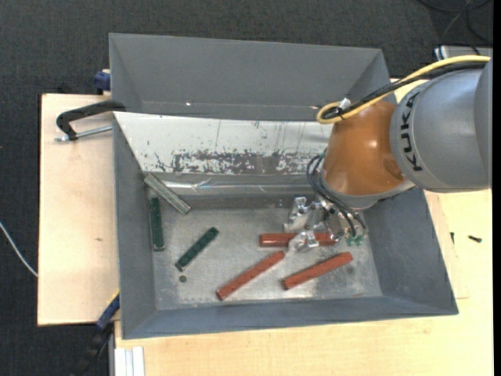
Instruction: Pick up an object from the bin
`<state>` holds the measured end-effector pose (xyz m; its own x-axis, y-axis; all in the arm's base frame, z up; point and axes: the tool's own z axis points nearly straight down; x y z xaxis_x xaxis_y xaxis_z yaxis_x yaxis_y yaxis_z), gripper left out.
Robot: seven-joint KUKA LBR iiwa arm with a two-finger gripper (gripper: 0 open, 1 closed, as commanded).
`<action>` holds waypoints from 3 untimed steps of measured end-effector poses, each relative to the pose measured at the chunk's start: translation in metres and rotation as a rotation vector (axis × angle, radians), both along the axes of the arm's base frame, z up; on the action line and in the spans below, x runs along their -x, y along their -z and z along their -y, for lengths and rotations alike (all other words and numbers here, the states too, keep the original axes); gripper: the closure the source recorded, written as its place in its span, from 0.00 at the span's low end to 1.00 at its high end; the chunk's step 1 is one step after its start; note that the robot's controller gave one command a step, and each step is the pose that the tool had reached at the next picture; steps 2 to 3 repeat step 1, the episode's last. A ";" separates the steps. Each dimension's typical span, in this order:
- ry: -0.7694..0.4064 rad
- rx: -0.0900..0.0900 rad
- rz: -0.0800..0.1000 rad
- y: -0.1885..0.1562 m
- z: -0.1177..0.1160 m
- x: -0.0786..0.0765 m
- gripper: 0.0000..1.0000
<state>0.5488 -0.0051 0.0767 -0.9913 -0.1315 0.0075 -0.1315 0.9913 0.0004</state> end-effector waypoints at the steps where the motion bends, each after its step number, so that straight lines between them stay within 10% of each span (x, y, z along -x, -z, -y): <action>1: 0.002 -0.001 0.023 -0.185 0.017 -0.021 1.00; 3: 0.002 -0.001 0.023 -0.185 0.017 -0.021 1.00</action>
Offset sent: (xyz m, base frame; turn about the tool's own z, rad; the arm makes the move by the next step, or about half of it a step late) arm 0.0000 0.0000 0.0000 0.0000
